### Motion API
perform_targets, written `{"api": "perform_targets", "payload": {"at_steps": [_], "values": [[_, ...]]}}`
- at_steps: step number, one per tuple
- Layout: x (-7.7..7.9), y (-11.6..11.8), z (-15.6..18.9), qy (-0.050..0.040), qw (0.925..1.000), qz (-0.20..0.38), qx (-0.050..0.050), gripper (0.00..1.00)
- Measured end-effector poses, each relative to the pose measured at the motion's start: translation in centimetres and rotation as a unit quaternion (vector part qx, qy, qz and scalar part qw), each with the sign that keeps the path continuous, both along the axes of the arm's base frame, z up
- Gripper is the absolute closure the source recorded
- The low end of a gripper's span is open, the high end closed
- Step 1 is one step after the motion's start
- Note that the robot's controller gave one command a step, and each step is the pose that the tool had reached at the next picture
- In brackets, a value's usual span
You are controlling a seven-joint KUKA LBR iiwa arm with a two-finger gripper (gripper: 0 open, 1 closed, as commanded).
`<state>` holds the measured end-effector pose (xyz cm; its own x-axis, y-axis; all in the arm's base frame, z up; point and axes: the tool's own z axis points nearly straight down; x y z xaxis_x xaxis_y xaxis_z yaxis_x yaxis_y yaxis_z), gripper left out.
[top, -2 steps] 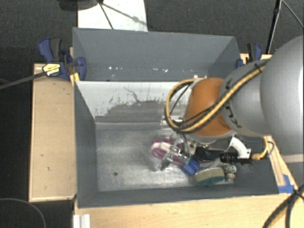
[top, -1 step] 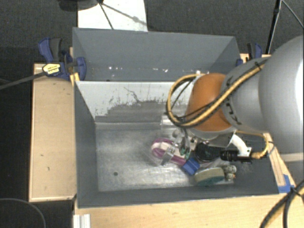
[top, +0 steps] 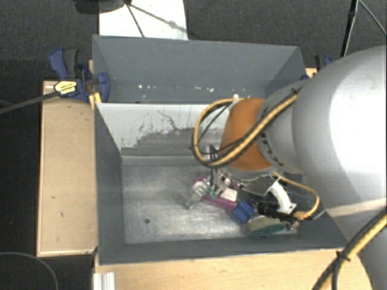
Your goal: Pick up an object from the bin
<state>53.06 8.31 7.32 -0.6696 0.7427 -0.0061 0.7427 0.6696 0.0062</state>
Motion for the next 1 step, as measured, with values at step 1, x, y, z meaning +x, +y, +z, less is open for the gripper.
{"api": "perform_targets", "payload": {"at_steps": [1], "values": [[-3.95,-3.24,-0.01,-0.0017,0.9985,-0.054,0.001,0.0]]}}
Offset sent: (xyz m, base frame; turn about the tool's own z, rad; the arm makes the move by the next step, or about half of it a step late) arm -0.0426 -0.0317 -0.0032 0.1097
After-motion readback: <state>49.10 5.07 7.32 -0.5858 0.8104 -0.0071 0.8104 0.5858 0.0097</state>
